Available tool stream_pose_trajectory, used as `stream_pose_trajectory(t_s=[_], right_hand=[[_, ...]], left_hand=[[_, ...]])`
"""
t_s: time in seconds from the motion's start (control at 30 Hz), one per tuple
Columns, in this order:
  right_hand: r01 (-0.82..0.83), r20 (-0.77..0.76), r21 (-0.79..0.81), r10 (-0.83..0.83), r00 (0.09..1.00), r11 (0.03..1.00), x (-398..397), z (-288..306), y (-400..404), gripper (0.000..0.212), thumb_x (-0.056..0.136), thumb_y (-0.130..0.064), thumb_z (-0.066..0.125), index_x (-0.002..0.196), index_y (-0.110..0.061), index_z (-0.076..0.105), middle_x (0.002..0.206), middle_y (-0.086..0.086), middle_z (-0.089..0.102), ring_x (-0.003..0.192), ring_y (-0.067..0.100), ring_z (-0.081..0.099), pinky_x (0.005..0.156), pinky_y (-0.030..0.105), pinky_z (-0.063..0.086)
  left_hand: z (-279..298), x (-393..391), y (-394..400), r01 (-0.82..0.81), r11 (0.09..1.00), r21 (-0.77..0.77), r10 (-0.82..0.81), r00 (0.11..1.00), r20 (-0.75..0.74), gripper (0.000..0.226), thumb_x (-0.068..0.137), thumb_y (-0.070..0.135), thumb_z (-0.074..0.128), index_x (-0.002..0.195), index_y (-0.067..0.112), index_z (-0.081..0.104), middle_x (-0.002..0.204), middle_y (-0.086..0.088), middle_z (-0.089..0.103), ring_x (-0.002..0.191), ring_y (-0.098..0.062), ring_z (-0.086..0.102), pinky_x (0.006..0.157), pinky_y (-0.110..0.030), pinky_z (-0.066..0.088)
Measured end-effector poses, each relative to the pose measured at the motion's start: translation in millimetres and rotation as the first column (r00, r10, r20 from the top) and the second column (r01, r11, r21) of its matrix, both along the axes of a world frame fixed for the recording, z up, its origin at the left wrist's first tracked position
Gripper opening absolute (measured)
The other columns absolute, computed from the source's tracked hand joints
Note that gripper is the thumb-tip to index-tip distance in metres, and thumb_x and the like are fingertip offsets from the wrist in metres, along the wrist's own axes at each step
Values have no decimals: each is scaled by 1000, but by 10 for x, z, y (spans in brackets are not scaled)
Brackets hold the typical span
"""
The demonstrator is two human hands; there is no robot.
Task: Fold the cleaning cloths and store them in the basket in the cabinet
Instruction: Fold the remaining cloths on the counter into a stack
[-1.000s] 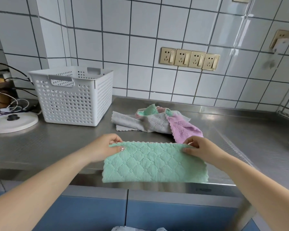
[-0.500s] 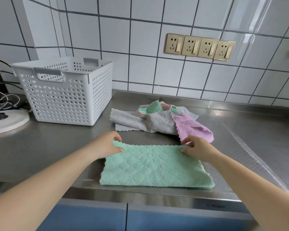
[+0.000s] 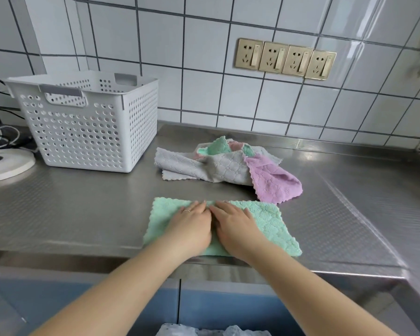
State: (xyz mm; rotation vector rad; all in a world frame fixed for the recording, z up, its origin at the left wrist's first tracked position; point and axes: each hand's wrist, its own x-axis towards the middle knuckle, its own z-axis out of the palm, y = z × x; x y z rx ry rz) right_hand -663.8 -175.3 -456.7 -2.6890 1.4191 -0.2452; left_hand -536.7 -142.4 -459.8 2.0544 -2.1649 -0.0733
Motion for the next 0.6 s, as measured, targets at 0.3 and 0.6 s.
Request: stream_pose_trajectory(t_s=[0.3,0.6], right_hand=[[105,-143,4,-104,984,994,-504,-103,-83,67,89,-65,9,147,-33,21,157,-4,17,145,15,11,116,40,14],[239,-183,88,-220,958,967,-813,-45,-130,64,92,-62,17,149,-33,17,158,-9,10,146,14,5,115,52,10]], left_hand=[[-23,230,144,-71,990,123,67,997,32,65,98,52,18,152,19,4,159,0,-5,147,-16,-4,119,-39,-1],[-20,432,209,-106,987,120,106,994,11,67,96,56,17,152,20,4,159,0,-6,147,-16,-5,119,-40,-3]])
